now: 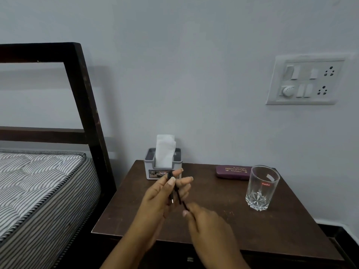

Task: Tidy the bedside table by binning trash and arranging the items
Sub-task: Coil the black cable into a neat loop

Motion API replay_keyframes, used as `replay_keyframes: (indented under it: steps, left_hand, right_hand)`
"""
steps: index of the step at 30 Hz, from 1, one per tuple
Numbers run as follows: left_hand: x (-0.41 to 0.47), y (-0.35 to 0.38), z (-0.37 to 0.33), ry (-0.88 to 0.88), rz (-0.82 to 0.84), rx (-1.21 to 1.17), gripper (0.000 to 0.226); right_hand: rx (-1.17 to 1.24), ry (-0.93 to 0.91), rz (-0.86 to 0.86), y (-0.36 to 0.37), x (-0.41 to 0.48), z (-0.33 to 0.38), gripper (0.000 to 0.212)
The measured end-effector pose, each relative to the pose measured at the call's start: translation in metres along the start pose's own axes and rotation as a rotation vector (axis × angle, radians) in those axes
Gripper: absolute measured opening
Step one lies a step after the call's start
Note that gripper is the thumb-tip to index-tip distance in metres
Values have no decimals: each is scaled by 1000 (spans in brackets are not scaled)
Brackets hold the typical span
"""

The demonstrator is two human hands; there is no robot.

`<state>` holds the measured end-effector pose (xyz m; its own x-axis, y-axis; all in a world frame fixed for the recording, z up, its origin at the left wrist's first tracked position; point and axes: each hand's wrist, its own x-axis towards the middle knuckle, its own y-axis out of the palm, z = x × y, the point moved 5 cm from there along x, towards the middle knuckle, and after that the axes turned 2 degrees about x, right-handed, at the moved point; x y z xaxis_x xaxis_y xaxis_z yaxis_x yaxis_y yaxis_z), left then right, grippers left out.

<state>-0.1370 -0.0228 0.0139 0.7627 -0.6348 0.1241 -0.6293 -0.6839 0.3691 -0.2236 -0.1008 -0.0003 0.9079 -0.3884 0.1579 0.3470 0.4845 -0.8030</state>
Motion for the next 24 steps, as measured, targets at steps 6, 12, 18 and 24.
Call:
replay_keyframes:
  steps: [6,12,18,24]
  left_hand:
    - [4,-4,-9,242,41,821,27]
    - [-5,4,-10,280,178,1163,28]
    - [-13,15,-8,-163,329,267,36]
    - [-15,22,-13,-231,212,-109,35]
  right_hand:
    - [-103,-52,-57,-35,-5,16,22]
    - [-98,-156,-209,-69,5,8,23]
    - [357,-161,-90,-63,19,-16,17]
    - [611,-205,-48,-45,18,-11,19]
